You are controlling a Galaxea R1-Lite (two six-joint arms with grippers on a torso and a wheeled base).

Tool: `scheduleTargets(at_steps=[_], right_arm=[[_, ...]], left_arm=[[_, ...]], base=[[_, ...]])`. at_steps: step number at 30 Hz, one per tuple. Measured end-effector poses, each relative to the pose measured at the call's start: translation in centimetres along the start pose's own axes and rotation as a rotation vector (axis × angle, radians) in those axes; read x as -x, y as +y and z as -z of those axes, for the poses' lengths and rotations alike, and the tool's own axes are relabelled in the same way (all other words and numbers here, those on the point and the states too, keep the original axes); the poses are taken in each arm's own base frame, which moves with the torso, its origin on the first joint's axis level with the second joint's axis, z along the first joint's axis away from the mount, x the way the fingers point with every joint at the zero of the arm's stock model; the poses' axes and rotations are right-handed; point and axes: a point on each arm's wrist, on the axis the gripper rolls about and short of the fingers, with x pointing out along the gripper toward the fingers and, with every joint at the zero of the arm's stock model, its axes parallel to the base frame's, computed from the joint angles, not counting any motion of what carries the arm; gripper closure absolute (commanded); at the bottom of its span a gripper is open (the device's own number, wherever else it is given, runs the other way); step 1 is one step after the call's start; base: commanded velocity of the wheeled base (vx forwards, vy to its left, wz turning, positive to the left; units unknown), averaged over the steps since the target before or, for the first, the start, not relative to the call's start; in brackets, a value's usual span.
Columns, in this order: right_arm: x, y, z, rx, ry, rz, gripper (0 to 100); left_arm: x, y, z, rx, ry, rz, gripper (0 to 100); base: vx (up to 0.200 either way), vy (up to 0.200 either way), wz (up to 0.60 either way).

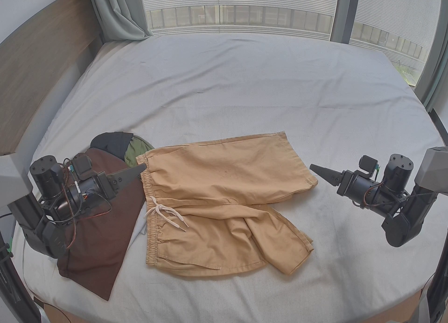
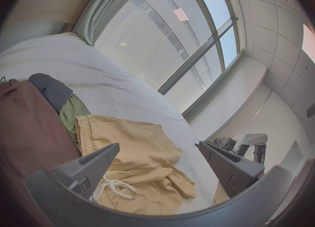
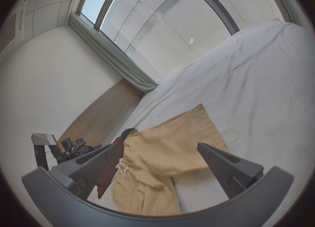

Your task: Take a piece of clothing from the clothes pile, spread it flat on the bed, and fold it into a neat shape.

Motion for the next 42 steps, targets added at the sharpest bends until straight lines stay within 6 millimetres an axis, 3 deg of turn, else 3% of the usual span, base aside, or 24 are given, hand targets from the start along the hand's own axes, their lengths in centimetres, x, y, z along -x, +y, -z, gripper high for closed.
scheduleTargets(at_steps=[7, 18, 28, 42], right_arm=[[1.8, 1.4, 1.5, 0.031, 0.066, 0.009, 0], [3.3, 2.1, 2.7, 0.016, 0.118, 0.024, 0], [4.2, 2.2, 4.0, -0.016, 0.174, 0.044, 0], [5.4, 2.0, 6.5, -0.072, 0.285, 0.079, 0]], left_arm=[[2.1, -1.5, 0.0, -0.005, 0.034, 0.044, 0], [3.1, -2.2, 0.9, -0.043, 0.084, 0.082, 0], [4.5, -0.8, 2.2, -0.219, 0.133, 0.090, 0], [5.7, -0.4, 4.1, -0.180, 0.197, 0.096, 0]], base=[[0.000, 0.000, 0.00], [0.000, 0.000, 0.00], [0.000, 0.000, 0.00], [0.000, 0.000, 0.00]])
